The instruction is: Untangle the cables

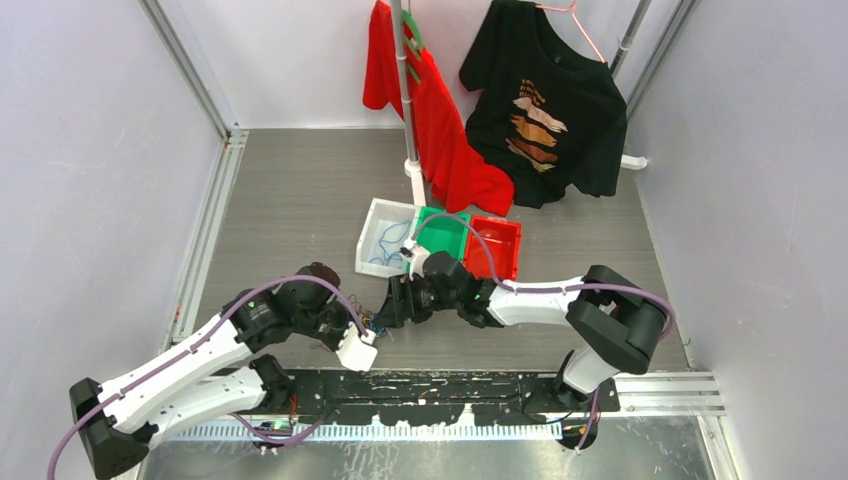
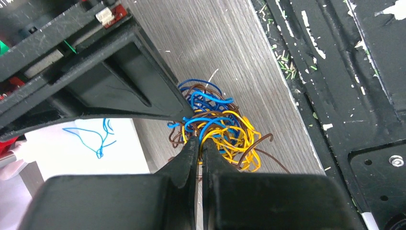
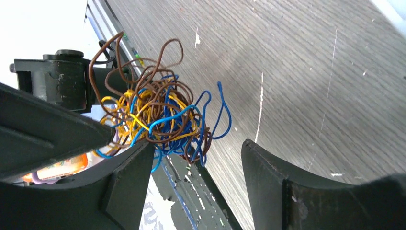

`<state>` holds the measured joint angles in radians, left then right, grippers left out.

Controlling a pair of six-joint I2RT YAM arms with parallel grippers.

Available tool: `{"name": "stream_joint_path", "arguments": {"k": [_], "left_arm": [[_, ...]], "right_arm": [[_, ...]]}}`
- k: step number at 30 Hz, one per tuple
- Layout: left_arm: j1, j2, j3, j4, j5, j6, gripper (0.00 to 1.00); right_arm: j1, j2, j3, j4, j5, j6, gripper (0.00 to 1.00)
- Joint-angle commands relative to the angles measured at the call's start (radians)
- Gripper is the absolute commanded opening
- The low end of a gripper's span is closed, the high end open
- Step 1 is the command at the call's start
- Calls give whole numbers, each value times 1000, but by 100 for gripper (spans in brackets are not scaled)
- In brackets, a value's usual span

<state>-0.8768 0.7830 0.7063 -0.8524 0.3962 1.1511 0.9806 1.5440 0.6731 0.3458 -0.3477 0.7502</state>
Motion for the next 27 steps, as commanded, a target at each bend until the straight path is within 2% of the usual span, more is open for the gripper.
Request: {"name": "stream_joint_path", "arguments": {"k": [1,4,6,10,11,16,21,27], "left_arm": [[-1,-10,52,19,56,-16,0],[-1,-13,53,76,62,-22,0],[-2,-20,56,116,55,-27,0],[-1,-51,77,172,23,-32,0],[-1,-60,87,176,5,-32,0],[-1,-120,152,127,-84,4,0],[-1,-190,219,49,-168,27,0],[-2,-281,270,-49,-331,10,0]], "right_arm": [[5,33,59,104,-6,-3,71],[8,64,93,117,4,15,60],[8,76,112,81,20,19,45],[3,58,96,35,69,37,6],[-1,45,90,9,97,40,2],[-33,-61,13,-81,228,64,1],[-43,-186,-5,-287,398,42,1],[-43,-249,7,-483,500,50,1]]}}
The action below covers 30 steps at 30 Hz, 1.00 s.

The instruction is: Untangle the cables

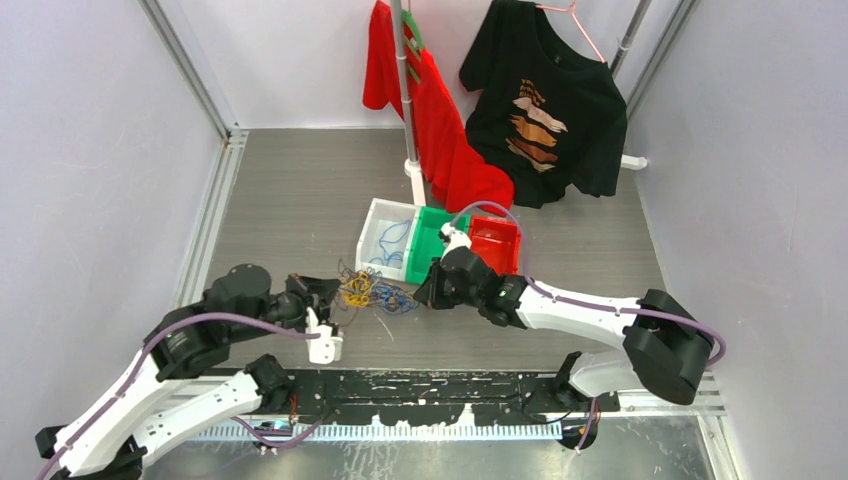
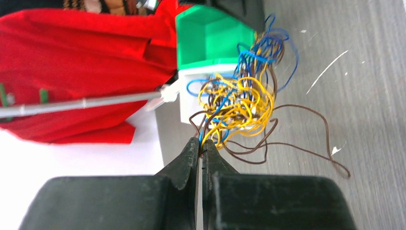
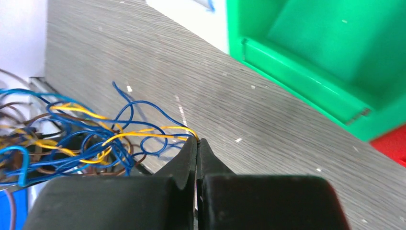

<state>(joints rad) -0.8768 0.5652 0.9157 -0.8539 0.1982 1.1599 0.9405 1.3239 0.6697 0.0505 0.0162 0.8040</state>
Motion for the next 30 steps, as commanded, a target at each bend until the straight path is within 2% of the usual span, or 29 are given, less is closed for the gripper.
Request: {"name": "stream_joint_path", "arguments": {"k": [1,5,10,13,17,24,28,30], "left_arm": [[-1,-83,62,-54,-158,1,0],[-1,-174,44,1,-250,-12,0],[-1,-242,-6,210,-337,-15,0],[-1,-220,43,57,-253,-61,0],[-1,-213,31,-78,-267,-36,0],[-2,-284,-113,-206,-370,28,0],[-1,-307,-189,-409,-390,147,0],[-1,-329,-237,-457,-423,161,0]], "right_arm": [[-3,-32,8,-213,144,-5,1],[-3,-35,7,-276,168,-22,1],[4,-35,27,-317,172,-42,1],[13,-48,46,-334,188,-57,1],[12,-108,70,-412,216,-73,1],[6,-299,77,-590,339,-86,1],[-28,-438,129,-689,422,-111,1],[-68,-495,179,-729,452,-139,1]]}}
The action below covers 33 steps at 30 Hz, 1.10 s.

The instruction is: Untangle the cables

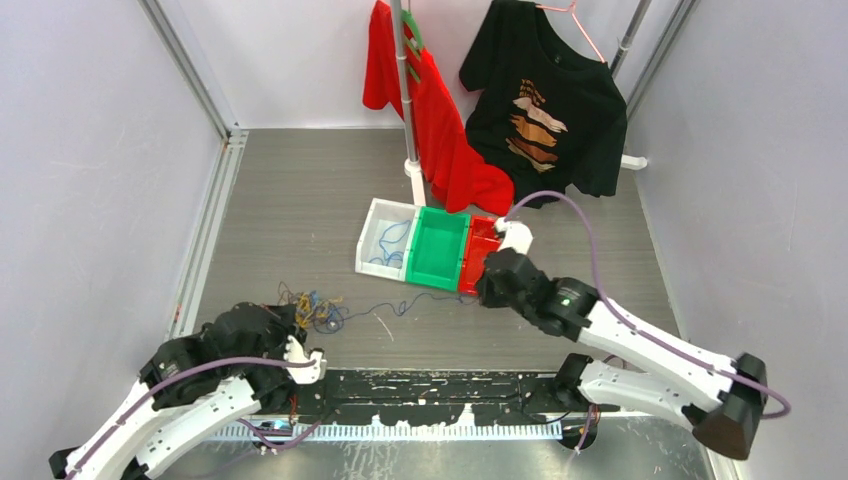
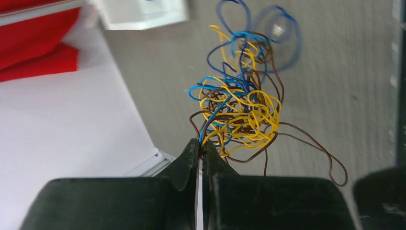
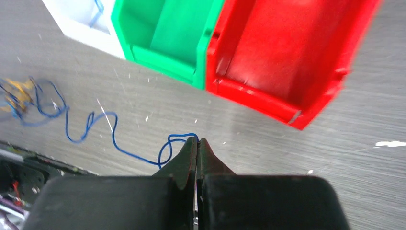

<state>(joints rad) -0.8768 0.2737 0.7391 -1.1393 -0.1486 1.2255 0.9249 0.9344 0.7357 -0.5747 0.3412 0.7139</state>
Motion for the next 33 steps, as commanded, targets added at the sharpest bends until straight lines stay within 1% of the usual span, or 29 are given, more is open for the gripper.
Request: {"name": "stream_joint_path", "arguments": {"k": [1,5,9,12,16,19,20,22,25,28,31,33], "left_arm": [[-2,-46,-84,-192,-90,111,0],[-1,-75,-155,-251,-132,187,0],[-1,-69,-200,-289,-160,208,0],[-2,-47,-212,-267,-169,195,0],[-1,-5,-221,-228,-187,208,0],[-1,29,-225,-252,-190,208,0],[-1,35,-229,-258,-187,204,0],[-1,31,-243,-191,-184,183,0],[-1,16,-254,-28,-168,192,0],[-1,26,-236,144,-147,188,0],[-1,46,-192,236,-121,163,0],[-1,59,-151,255,-92,129,0]], "right_arm": [[-71,-129,146,-130,152,-64,1],[-136,-192,315,-198,274,-164,1],[-156,-217,496,-211,408,-257,1],[-156,-216,600,-168,460,-332,1],[-156,-172,709,-104,509,-436,1],[-156,-154,782,-42,582,-517,1],[-156,-155,790,-8,574,-536,1],[-156,-136,805,36,491,-547,1],[-156,-29,876,-26,391,-489,1],[-156,40,885,-1,285,-461,1],[-157,109,897,27,190,-428,1],[-156,161,903,45,118,-408,1]]}}
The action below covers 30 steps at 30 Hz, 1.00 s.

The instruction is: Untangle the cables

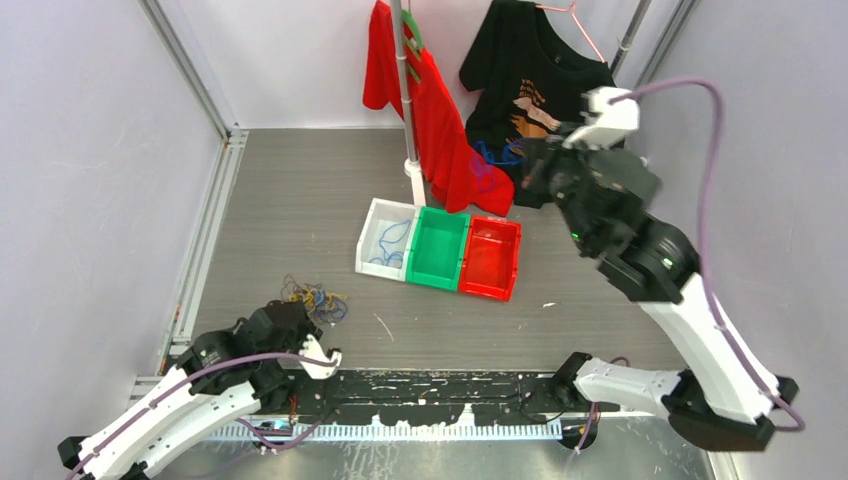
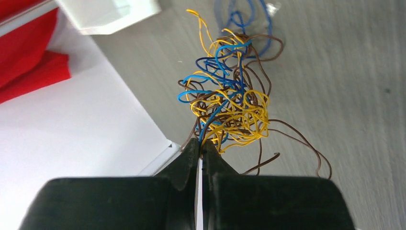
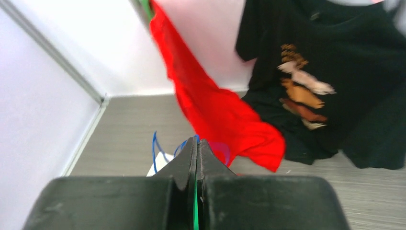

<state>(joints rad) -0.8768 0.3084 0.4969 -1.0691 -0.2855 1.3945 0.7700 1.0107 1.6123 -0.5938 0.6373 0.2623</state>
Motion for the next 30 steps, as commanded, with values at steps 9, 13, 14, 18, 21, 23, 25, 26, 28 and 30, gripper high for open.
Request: {"name": "stream_joint_path", "arguments": {"k": [9,13,14,18,21,23,25,26,28,30], "left_arm": [[-1,-15,243,139,265,-125,0],[-2,-38,255,118,288,-97,0],[-2,-40,259,118,291,-99,0],[-1,-44,271,130,302,-101,0],[-1,-47,276,136,313,-101,0],[-1,-49,277,138,320,-99,0],[-1,-49,281,140,326,-97,0],[-1,-49,281,142,327,-98,0],[-1,-49,281,149,327,-97,0],[-1,-51,282,153,327,-98,0]], "right_arm": [[-2,298,14,194,-405,134,1],[-1,351,-6,244,-454,159,1],[-1,362,-9,254,-460,164,1],[-1,409,-27,296,-491,180,1],[-1,446,-47,334,-512,192,1],[-1,477,-54,358,-524,196,1],[-1,512,-60,383,-537,196,1],[-1,530,-65,394,-540,196,1],[-1,573,-66,405,-546,195,1],[-1,607,-65,410,-550,196,1]]}}
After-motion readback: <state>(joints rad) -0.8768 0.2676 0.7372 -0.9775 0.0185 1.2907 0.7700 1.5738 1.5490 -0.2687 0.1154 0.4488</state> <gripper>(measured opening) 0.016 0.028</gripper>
